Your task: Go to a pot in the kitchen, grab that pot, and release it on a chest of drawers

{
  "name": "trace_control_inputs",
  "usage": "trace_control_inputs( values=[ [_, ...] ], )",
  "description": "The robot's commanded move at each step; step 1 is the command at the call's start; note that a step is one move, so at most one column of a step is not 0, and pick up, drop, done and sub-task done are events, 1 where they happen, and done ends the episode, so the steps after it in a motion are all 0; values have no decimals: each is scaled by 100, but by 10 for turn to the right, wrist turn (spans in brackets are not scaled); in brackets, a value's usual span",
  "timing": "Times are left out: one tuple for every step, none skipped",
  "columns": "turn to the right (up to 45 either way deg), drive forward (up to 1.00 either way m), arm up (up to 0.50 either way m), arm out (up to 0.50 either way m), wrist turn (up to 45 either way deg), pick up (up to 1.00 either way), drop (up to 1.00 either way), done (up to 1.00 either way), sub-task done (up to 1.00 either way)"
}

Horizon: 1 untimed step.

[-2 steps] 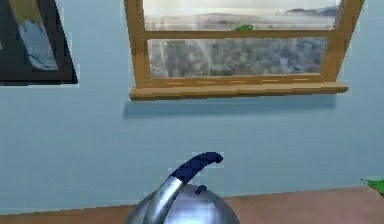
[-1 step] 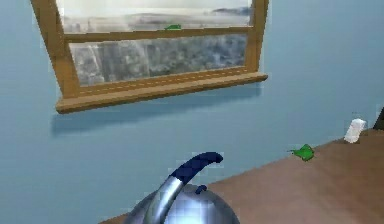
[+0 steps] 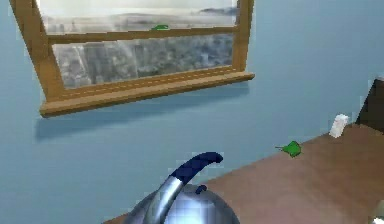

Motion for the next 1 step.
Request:
trace_control_inputs(
  values=[
    [0, 35, 0, 0, 0, 0, 0, 0, 0]
  ],
)
